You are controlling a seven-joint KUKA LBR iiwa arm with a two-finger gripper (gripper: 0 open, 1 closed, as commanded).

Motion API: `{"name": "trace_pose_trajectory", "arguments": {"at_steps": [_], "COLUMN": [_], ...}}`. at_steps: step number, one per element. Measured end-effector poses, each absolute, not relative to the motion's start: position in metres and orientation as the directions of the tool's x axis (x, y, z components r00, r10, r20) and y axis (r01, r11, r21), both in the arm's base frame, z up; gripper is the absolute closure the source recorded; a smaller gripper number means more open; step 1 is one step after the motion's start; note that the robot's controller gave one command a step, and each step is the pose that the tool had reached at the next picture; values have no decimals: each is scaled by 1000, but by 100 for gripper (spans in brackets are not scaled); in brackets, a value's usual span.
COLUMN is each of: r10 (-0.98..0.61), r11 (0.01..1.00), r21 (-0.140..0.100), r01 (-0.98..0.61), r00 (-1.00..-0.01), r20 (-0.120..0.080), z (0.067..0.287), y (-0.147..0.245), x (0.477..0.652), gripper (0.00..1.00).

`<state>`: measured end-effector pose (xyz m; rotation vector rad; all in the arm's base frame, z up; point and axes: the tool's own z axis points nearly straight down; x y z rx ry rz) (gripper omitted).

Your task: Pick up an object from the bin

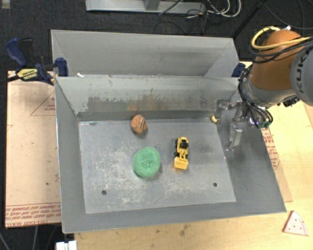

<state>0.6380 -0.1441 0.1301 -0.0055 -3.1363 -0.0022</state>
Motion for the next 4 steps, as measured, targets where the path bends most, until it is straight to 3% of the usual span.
{"name": "trace_pose_trajectory", "arguments": {"at_steps": [1, 2, 3, 4], "r10": [1, -13, 23, -85], "r11": [1000, 1000, 1000, 996], "r21": [0, -2, 5, -1], "r01": [1, -13, 23, -85], "r00": [-1000, -1000, -1000, -996], "r20": [-2, -7, 2, -4], "z": [135, 92, 67, 70], "y": [-144, -104, -83, -65], "x": [640, 632, 635, 642], "gripper": [0, 0, 0, 0]}}
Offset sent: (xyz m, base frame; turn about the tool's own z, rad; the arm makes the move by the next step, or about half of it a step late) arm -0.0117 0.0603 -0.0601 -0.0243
